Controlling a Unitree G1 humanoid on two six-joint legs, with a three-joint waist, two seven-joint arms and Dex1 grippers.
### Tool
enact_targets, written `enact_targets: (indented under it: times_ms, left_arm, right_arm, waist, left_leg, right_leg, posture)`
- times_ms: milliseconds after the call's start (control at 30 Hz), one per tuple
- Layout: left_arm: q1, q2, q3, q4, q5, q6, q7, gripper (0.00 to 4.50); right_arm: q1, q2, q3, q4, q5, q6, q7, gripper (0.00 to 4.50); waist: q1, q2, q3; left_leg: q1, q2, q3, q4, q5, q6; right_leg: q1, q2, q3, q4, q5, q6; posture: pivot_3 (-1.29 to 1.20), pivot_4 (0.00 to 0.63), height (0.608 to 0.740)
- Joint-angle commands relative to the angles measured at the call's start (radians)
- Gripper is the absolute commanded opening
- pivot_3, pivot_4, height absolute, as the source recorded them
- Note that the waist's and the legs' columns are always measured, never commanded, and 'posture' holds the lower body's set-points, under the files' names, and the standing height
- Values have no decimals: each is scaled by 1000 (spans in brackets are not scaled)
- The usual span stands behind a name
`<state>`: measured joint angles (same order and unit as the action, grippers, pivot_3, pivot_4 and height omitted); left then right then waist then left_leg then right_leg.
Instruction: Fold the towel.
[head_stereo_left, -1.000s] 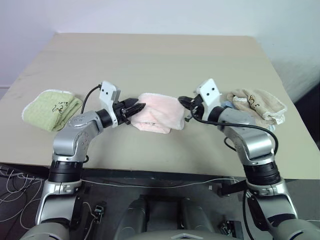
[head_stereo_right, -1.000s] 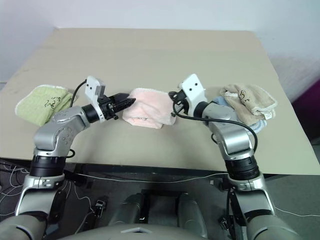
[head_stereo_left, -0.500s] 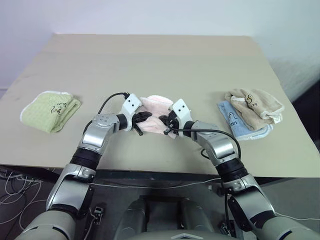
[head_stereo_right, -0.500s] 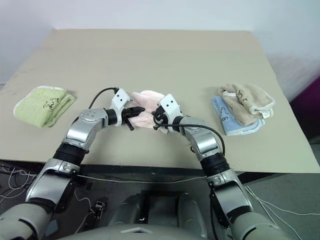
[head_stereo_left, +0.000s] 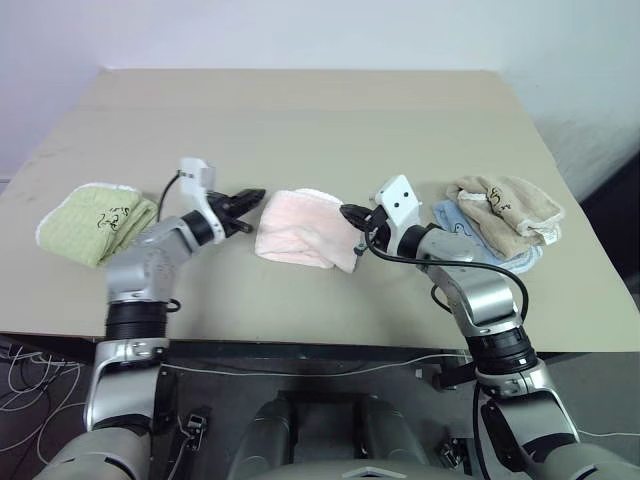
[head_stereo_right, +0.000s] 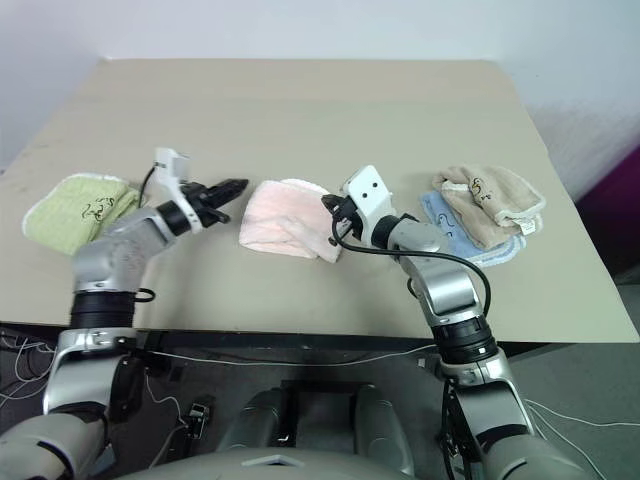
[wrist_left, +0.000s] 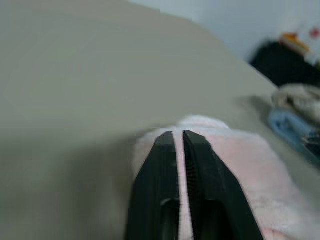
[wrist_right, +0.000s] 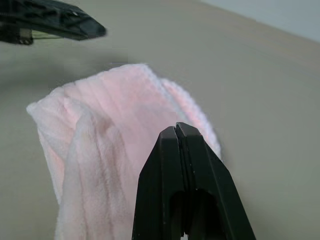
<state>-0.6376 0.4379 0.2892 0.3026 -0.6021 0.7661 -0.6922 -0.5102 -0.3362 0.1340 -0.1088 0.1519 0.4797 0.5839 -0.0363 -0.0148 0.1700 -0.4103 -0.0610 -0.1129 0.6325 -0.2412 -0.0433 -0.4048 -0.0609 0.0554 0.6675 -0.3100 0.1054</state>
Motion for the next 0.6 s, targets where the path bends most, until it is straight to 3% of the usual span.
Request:
enact_targets:
  times_ms: [33,133,367,600]
  left_arm:
    - [-18,7,19,-2,-67,105,-10,1722]
    - [-20,-3,-42,77,-60,174,-66,2222]
    - [-72,-12,-128,236,4,193,-124,4473]
    - [-96,-77,-179,211,0,245,-164,4494]
  right_arm:
    - [-11,-4,-8,-69,7,6,-6,0]
    - [-29,1,-8,-84,7,9,-12,0]
    - [-16,-1,-7,-104,3,14,-22,0]
    - [17,1,-2,-142,-1,34,-45,0]
  waist:
    - [1,0,0]
    - [-1,0,0]
    - [-1,0,0]
    - [23,0,0]
  left_leg:
    - [0,0,0,0,0,0]
    - [0,0,0,0,0,0]
    - [0,0,0,0,1,-1]
    - [0,-1,0,0,0,-1]
  right_leg:
    - [0,0,0,0,0,0]
    - [0,0,0,0,0,0]
    - [0,0,0,0,0,0]
    - [1,-1,0,0,0,0]
  posture:
    - [0,150,740]
    - [0,150,740]
    - [0,150,740]
    - [0,150,740]
